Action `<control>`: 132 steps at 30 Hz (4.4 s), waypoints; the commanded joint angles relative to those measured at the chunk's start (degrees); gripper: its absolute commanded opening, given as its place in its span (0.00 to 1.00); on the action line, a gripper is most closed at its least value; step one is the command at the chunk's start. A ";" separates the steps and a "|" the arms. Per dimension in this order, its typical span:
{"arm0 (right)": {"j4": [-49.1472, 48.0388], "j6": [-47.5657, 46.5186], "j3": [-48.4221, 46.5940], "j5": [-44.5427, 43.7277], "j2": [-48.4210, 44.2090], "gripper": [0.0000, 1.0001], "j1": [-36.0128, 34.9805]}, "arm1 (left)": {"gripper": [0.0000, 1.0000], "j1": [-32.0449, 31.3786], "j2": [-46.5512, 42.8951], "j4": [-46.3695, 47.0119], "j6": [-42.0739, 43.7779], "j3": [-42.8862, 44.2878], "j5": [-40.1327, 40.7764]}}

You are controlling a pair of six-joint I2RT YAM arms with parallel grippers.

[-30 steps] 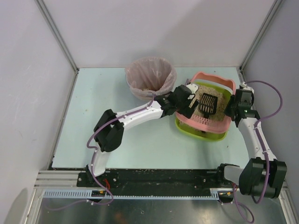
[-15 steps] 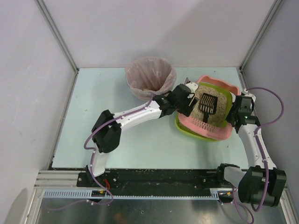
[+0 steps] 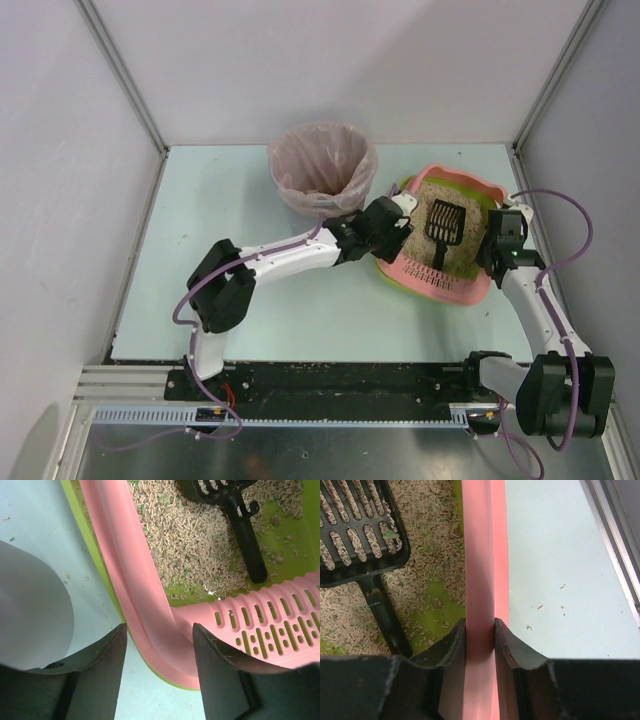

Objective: Clean the litter box

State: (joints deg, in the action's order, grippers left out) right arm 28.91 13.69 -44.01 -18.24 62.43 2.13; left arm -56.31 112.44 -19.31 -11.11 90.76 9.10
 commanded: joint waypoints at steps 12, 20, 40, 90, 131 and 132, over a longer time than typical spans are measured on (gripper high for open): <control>-6.32 -0.95 0.94 -4.35 1.47 0.00 -4.50 | 0.56 -0.20 -5.83 4.19 -2.07 -5.15 2.15; -6.14 -0.77 0.94 -4.87 2.60 0.00 -4.77 | 0.59 -0.20 -5.66 4.46 -2.42 -5.95 1.80; -5.26 0.72 -0.37 -3.47 -3.02 0.69 -5.21 | 0.87 -0.29 -9.43 5.25 -0.40 -4.80 -0.66; -13.97 2.84 -6.70 5.41 27.13 0.40 -13.29 | 0.98 0.86 -37.03 3.75 17.44 -17.29 -12.89; 17.50 1.86 -26.04 10.77 27.91 0.27 -15.14 | 0.97 0.86 -37.29 3.23 18.59 -20.01 -14.82; 17.15 1.78 -25.87 10.59 28.35 0.28 -15.23 | 0.97 0.86 -37.21 3.23 18.50 -20.01 -14.99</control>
State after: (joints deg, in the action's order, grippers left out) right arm 49.80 14.35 -69.30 -7.92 88.99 -12.21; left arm -55.72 77.73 -17.30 5.54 71.07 -3.73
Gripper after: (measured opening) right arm 0.308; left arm 0.974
